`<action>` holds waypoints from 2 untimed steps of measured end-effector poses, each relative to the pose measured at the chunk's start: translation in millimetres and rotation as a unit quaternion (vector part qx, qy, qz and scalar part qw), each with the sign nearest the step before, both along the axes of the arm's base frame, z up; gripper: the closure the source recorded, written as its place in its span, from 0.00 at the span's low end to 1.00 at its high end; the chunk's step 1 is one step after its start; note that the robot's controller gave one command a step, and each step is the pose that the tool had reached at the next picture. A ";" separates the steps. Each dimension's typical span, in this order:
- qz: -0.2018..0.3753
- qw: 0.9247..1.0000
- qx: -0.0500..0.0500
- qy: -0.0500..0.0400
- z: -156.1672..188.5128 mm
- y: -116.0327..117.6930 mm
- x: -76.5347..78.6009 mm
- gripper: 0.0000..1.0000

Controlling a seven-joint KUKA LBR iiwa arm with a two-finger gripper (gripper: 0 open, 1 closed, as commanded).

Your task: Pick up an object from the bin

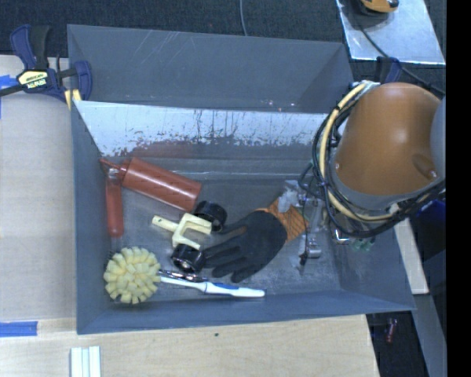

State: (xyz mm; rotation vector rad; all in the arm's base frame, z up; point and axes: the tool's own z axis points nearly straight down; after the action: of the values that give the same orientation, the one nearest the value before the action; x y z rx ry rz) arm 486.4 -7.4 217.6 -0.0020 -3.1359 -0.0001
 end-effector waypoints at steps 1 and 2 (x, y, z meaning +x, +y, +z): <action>0.000 1.000 0.000 -0.005 4.2 -0.1 1.7 0.00; 0.005 1.000 0.000 -0.007 -87.7 7.0 32.0 0.00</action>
Offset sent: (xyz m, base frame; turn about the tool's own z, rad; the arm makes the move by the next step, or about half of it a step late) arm 0.0475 0.0127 -0.1476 -0.0153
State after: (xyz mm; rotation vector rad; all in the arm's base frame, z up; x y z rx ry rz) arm 518.4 -0.4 129.9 0.0140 -3.1500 0.0004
